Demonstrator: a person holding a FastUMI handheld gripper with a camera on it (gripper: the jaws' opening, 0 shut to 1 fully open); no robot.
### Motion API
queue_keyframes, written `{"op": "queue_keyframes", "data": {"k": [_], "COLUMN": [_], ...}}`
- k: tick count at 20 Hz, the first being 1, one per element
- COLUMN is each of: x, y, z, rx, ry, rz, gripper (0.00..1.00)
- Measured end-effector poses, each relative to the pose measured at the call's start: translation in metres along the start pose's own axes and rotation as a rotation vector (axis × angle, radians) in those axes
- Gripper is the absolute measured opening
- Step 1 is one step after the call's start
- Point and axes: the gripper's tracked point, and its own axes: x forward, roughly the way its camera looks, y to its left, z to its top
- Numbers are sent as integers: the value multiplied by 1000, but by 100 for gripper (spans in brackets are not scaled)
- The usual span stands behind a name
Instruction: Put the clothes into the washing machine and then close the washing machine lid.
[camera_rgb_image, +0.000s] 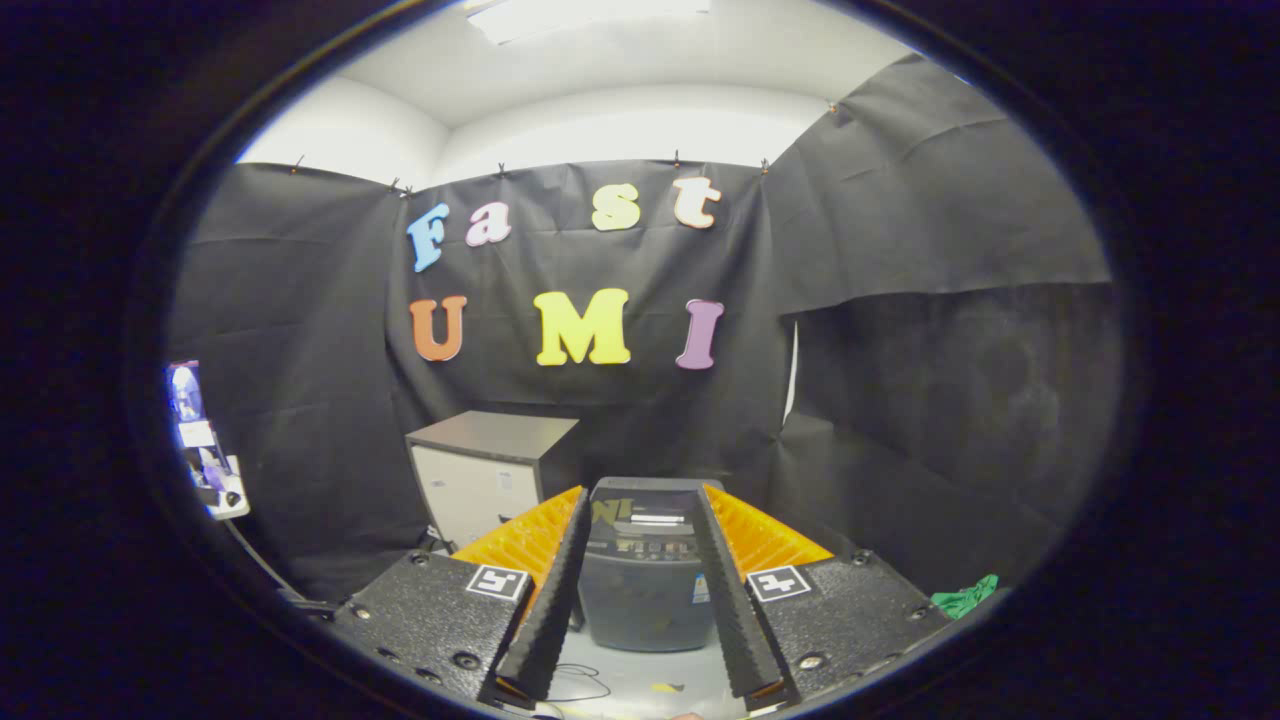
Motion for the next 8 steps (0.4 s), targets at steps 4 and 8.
{"op": "queue_keyframes", "data": {"k": [4,8], "x": [-20,-29], "y": [-10,-20], "z": [-19,-15], "rx": [13,4], "ry": [13,-36], "rz": [25,16], "gripper": [66,66]}}
